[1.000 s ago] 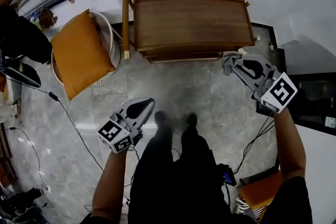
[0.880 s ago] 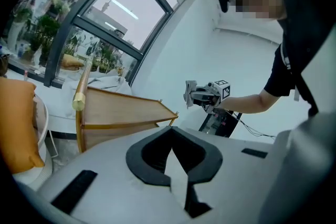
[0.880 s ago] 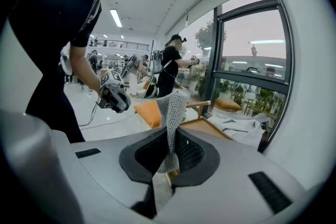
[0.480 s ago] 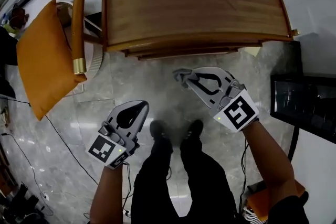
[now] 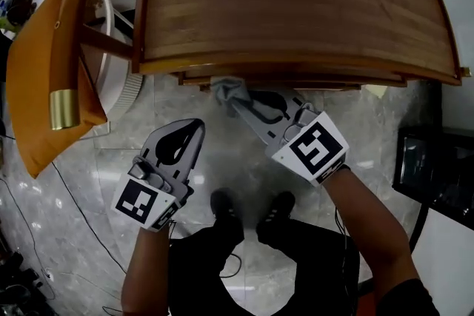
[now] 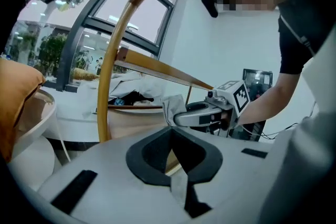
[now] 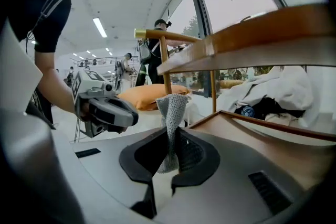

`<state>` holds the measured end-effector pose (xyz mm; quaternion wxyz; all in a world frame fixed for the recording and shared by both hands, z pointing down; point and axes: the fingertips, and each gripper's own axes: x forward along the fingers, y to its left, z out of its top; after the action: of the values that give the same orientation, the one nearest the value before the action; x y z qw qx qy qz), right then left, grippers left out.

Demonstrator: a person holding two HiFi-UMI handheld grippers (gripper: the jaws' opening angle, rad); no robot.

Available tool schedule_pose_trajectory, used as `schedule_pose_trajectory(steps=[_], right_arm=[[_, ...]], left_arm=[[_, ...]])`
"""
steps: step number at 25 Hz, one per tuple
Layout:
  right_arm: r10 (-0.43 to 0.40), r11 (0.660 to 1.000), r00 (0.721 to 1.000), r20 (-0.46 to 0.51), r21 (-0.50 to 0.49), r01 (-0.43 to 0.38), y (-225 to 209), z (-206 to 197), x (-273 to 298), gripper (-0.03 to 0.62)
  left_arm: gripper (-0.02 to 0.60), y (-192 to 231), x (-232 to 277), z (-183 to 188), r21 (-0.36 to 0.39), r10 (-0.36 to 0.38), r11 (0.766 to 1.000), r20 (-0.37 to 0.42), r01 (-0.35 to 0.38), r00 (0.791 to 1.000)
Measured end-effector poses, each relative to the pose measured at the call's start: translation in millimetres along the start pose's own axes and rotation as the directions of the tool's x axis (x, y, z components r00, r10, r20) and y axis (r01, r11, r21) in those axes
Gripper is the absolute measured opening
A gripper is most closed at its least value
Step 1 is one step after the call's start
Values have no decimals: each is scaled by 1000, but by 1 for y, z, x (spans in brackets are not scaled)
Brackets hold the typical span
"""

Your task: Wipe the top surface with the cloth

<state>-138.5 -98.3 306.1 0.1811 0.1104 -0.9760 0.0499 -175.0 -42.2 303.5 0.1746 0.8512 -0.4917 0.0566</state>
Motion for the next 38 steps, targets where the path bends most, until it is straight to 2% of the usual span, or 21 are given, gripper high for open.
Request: schedule_pose_trajectory(steps=[4,9,14,20,24,30,38], right_arm=[[1,1000,999,-43,-13,-2,-14,-20,41,35],[5,996,995,-101,-88,-14,-19,-32,79,34],[-3,987,992,-123,-159,-17,-15,-26,97,34],[-29,975,990,-135,-222,-2,-13,-19,114,34],[-46,970,978,-201,-245,-5,-17,-27,128,34],[-83,955,948,-308,-296,-12,-21,-50,147,34],[-116,940,937,-330,-340,-3,-25,-52,149,34]], left_arm=[[11,32,12,-7,61,23,998,25,-24,999],[11,65,21,-26,121,48,992,-1,-47,999],[11,87,25,-31,186,72,980,-9,-69,997],[11,103,29,-37,188,115,975,25,-117,993],[11,103,17,-37,180,151,971,39,-155,988],[11,90,8,-44,224,136,965,4,-134,991],[11,84,12,-49,215,118,970,-4,-114,993]])
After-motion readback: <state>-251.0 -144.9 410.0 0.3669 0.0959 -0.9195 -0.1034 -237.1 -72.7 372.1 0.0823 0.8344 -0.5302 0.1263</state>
